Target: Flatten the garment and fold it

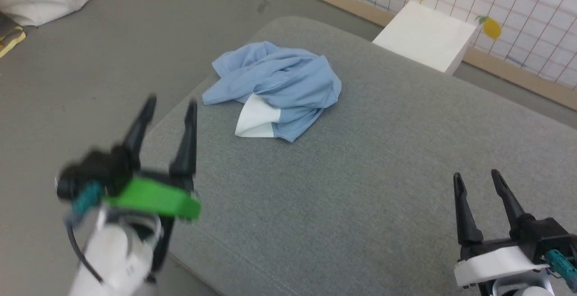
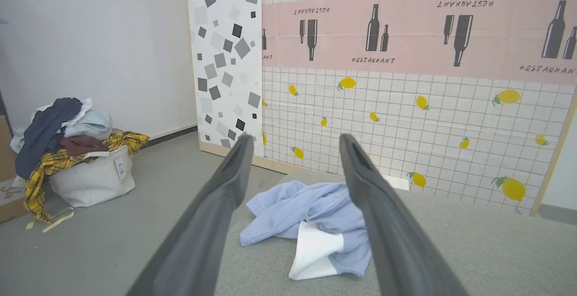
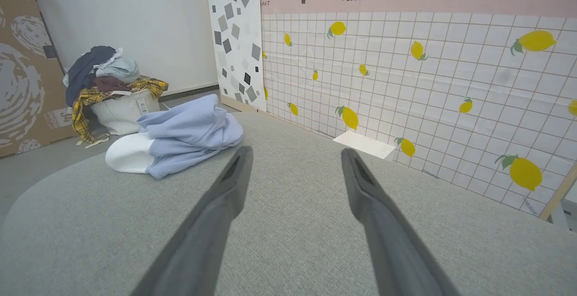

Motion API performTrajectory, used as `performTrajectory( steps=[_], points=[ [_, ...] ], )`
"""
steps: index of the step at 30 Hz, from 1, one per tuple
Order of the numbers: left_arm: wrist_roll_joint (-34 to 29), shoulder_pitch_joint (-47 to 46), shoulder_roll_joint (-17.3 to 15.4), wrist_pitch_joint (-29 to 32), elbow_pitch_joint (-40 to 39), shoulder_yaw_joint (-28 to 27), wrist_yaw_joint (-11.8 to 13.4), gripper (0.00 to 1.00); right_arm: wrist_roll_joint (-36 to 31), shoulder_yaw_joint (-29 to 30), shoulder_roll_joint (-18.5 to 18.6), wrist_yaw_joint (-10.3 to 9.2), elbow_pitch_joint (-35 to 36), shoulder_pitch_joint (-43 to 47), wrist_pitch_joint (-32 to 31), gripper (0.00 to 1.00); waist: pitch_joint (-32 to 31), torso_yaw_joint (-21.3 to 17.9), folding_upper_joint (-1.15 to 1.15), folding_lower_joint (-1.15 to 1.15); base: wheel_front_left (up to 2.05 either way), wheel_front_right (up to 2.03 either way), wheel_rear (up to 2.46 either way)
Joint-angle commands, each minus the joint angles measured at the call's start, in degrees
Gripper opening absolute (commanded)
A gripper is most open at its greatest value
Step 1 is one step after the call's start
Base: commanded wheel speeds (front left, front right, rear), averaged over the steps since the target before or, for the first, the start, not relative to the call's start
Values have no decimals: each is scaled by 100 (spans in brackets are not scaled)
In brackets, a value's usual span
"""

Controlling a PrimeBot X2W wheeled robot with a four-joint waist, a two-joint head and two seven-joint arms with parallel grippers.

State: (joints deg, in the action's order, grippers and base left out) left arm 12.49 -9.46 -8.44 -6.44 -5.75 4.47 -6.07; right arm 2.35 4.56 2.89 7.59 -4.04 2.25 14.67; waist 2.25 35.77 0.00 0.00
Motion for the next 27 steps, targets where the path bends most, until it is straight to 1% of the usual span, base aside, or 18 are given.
performTrajectory(
  steps=[1,4,6,8,11,13,18,22,25,27],
  points=[
    [90,-421,-142,223,-16,36,-56,100,-114,-24,-2,-10,99,-124,33,100,269,-119,0,0,0,0,0],
    [309,-1195,-393,653,67,52,-96,100,-258,-82,-2,-10,322,-235,-18,100,546,-244,0,0,0,0,0],
    [418,-1728,-637,909,175,88,-116,100,-367,-141,-2,-10,600,-330,-135,100,800,-346,0,0,0,0,0],
    [683,-2207,-757,1170,369,119,-127,100,-486,-186,-2,-10,905,-412,-277,100,1056,-440,0,0,0,0,0],
    [929,-2859,-1040,1537,703,217,-136,100,-619,-216,-2,-10,1390,-532,-502,100,1428,-610,0,0,0,0,0],
    [1033,-3200,-1222,1686,899,304,-138,100,-670,-236,17,-10,1680,-615,-621,100,1658,-737,0,0,0,0,0],
    [1269,-3784,-1520,1936,1428,519,-140,100,-684,-294,182,-10,2202,-765,-870,100,2149,-1045,0,0,0,0,0],
    [1394,-4082,-1829,2112,1694,994,-141,100,-640,-308,325,-10,2494,-888,-1029,100,2557,-1288,0,0,0,0,0],
    [1631,-4209,-2235,2336,1779,1632,-141,100,-595,-308,431,-10,2645,-1020,-1108,100,2867,-1472,0,0,0,0,0],
    [1851,-4276,-2381,2486,1912,1778,-141,100,-573,-266,487,-10,2718,-1117,-1130,100,3052,-1571,0,0,0,0,0]
  ],
)
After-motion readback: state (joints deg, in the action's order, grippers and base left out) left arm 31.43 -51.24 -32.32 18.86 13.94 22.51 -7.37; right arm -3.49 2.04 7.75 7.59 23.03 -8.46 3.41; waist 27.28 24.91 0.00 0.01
